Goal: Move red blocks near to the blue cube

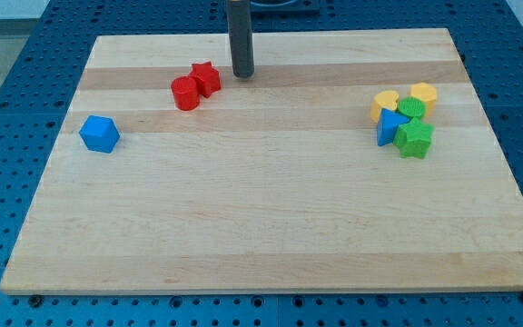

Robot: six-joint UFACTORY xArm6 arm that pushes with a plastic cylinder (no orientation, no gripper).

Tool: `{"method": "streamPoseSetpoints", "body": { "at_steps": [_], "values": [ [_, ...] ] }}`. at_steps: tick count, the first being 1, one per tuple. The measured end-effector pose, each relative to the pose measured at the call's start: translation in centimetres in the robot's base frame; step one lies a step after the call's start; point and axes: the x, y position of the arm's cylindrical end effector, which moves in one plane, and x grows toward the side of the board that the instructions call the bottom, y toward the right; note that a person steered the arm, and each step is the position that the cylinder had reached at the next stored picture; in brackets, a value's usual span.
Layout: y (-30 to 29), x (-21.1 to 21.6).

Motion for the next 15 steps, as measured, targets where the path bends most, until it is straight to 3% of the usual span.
{"method": "streamPoseSetpoints", "body": {
  "at_steps": [15],
  "values": [
    [-16.0, 5.2]
  ]
}}
